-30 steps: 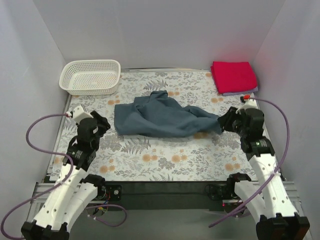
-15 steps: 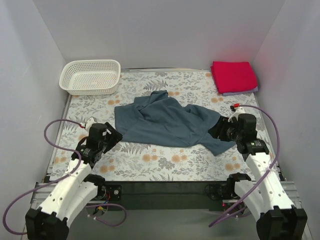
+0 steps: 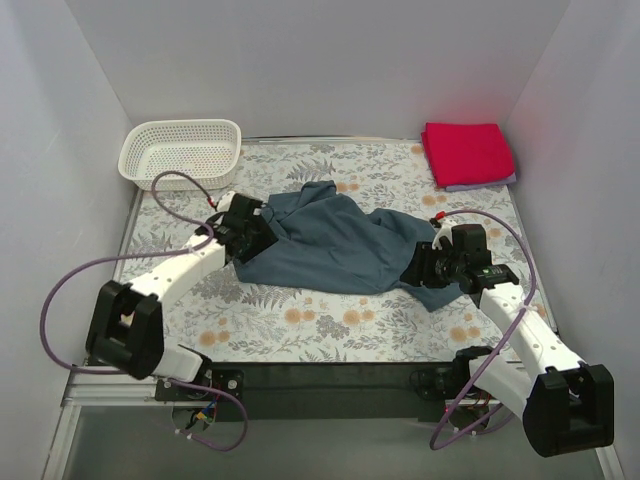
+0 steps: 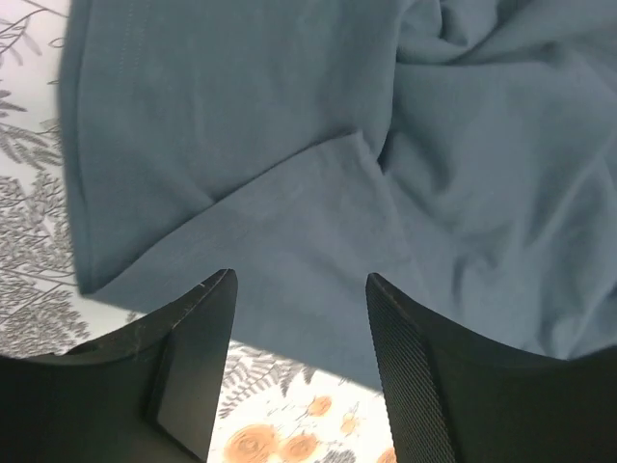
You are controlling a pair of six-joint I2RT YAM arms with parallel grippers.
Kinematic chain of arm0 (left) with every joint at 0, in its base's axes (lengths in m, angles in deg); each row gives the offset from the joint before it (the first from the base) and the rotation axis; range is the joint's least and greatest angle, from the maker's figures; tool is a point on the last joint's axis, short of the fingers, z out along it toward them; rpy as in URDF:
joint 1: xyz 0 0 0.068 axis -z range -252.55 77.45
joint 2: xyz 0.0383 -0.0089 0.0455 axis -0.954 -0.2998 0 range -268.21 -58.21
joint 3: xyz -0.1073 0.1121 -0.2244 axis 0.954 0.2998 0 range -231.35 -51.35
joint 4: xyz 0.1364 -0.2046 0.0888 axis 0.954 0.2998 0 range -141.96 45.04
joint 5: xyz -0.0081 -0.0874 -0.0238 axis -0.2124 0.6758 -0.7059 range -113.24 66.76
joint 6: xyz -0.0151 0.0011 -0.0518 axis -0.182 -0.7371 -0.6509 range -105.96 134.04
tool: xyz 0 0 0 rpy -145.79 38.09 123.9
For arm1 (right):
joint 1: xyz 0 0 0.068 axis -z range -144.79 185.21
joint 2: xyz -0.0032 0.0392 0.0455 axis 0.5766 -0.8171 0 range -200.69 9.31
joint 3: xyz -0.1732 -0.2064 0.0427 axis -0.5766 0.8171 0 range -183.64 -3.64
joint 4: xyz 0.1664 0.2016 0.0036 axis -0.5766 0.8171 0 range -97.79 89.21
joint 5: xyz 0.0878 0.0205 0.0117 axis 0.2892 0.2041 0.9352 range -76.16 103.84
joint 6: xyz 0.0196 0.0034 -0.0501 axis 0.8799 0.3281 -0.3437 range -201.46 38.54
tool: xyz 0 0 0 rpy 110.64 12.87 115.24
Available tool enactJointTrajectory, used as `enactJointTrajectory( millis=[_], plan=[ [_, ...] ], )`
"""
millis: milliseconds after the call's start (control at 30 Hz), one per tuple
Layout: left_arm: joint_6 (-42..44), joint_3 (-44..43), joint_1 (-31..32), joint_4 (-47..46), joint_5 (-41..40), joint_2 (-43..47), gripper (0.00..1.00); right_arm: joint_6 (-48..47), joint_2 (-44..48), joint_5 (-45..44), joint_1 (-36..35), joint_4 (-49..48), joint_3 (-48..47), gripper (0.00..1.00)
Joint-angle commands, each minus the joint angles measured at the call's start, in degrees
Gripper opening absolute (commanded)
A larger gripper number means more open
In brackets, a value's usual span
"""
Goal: Fold and stack the t-shirts
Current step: Flatten the tshirt out
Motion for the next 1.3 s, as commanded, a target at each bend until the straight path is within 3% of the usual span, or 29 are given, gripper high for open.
enactJointTrajectory(
  millis=[0, 200, 567, 867, 1133, 1267],
  plan=[
    [-2.63, -7.71, 2.35, 4.9, -6.9, -8.53, 0.52, -2.27, 0.77, -2.63, -1.5, -1.76, -0.98, 0.44],
    [-6.06, -19.66, 5.17, 12.56, -11.82, -21.56, 0.45, -4.03, 1.91, -4.74, -1.94, -1.41, -0.63, 0.45],
    [-8.26, -31.36, 7.01, 18.54, -14.9, -32.99, 0.44, -5.97, 3.93, -4.39, -2.11, -1.85, 0.86, 0.45],
    [-9.4, -37.69, 7.89, 23.02, -18.15, -39.16, 0.43, -6.06, 5.08, -3.69, -2.2, -2.64, 1.83, 0.45],
    [-10.11, -37.0, 8.6, 24.96, -18.86, -38.73, 0.3, -6.06, 5.78, -4.04, -2.2, -2.64, 1.92, 0.45],
    [-10.37, -36.12, 8.68, 25.4, -19.12, -37.15, 0.29, -6.06, 5.69, -3.95, -2.2, -2.64, 1.92, 0.45]
  ],
)
